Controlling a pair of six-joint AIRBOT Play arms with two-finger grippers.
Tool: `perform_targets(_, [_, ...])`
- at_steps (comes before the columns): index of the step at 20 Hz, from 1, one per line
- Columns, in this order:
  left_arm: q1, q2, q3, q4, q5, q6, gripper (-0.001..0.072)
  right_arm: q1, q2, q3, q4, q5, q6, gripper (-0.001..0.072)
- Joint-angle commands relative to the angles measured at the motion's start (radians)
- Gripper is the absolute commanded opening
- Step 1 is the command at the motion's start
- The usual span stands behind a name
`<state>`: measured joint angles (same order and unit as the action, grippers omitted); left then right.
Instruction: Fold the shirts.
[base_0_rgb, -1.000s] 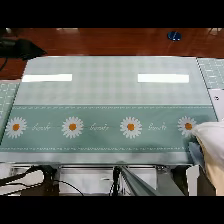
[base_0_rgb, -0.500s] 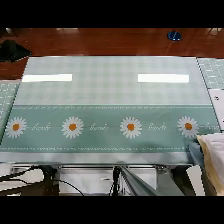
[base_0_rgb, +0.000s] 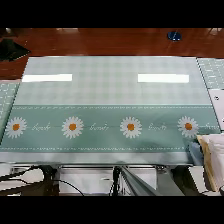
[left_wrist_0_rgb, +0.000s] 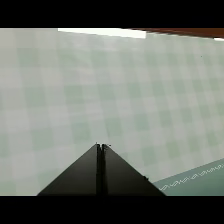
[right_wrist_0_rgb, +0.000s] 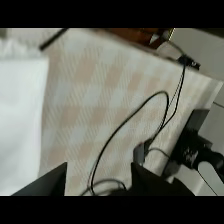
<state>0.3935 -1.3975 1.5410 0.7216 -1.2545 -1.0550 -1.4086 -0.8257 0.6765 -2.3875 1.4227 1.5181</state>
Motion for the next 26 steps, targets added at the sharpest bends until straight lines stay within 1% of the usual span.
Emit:
perform_targets(1, [-0.003,-0.002,0.0,-0.009,0.017,0.0,0.007,0.01,-0.013,0.128,0.002,-0.355,0.166,0.0492])
perform_targets(2, [-0.007,-0.002,0.0,-0.034,0.018,0.0,0.0134,0.045,-0.026,0.231,0.067,-0.496,0.202,0.0491])
perform_targets(3, [-0.011,-0.002,0.0,-0.061,0.024,0.0,0.0246,0.088,-0.042,0.34,0.173,-0.657,0.253,0.0486])
perform_targets(4, [-0.014,-0.002,0.0,-0.093,0.044,0.0,0.0472,0.142,-0.072,0.456,0.354,-0.877,0.333,0.0465])
perform_targets(5, [-0.02,-0.002,0.0,-0.13,0.074,0.0,0.0657,0.209,-0.114,0.549,0.615,-1.098,0.358,0.0465])
perform_targets(6, [-0.029,-0.002,0.0,-0.16,0.131,0.001,0.0671,0.319,-0.179,0.639,0.901,-1.25,0.322,0.0465])
perform_targets(7, [-0.042,-0.002,0.0,-0.194,0.198,0.024,0.0671,0.461,-0.246,0.73,1.069,-1.256,0.22,0.0465])
perform_targets(8, [-0.067,-0.001,0.0,-0.227,0.262,0.068,0.0671,0.626,-0.32,0.824,1.126,-1.141,0.046,0.0465])
perform_targets(9, [-0.107,-0.001,0.0,-0.223,0.298,0.115,0.0667,0.785,-0.387,0.891,1.126,-0.961,-0.13,0.0465])
perform_targets(10, [-0.167,-0.001,0.0,-0.152,0.305,0.129,0.061,0.949,-0.453,0.922,1.122,-0.735,-0.289,0.0465])
perform_targets(11, [-0.241,-0.002,0.0,-0.004,0.298,0.086,0.0596,1.08,-0.508,0.921,1.104,-0.517,-0.362,0.0465])
perform_targets(12, [-0.333,-0.006,0.0,0.231,0.277,-0.034,0.0596,1.197,-0.575,0.921,1.042,-0.296,-0.313,0.0462])
perform_targets(13, [-0.421,-0.016,0.0,0.467,0.236,-0.179,0.0596,1.285,-0.634,0.912,0.962,-0.155,-0.223,0.045])
perform_targets(14, [-0.507,-0.032,0.0,0.671,0.174,-0.327,0.0598,1.362,-0.682,0.901,0.888,-0.065,-0.187,0.0429])
perform_targets(15, [-0.567,-0.05,0.0,0.766,0.116,-0.407,0.0601,1.413,-0.706,0.892,0.839,-0.034,-0.177,0.0428])
perform_targets(16, [-0.612,-0.068,0.0,0.774,0.072,-0.416,0.0602,1.459,-0.713,0.888,0.826,-0.039,-0.135,0.0428])
perform_targets(19, [-0.686,-0.119,0.0,0.71,0.048,-0.411,0.0602,1.549,-0.702,0.888,0.834,-0.063,-0.125,0.0434])
perform_targets(20, [-0.693,-0.135,0.0,0.694,0.021,-0.412,0.0602,1.559,-0.702,0.888,0.838,-0.046,-0.099,0.0436])
perform_targets(22, [-0.695,-0.164,0.0,0.681,-0.077,-0.413,0.0601,1.561,-0.702,0.887,0.865,-0.019,-0.037,0.0478])
perform_targets(23, [-0.695,-0.176,0.0,0.681,-0.12,-0.412,0.0601,1.56,-0.702,0.887,0.87,-0.009,-0.012,0.0477])
perform_targets(24, [-0.695,-0.183,0.0,0.681,-0.149,-0.412,0.0601,1.56,-0.702,0.887,0.87,-0.004,-0.003,0.0476])
perform_targets(26, [-0.695,-0.186,0.0,0.681,-0.161,-0.412,0.0601,1.56,-0.702,0.887,0.867,-0.004,-0.003,0.0476])
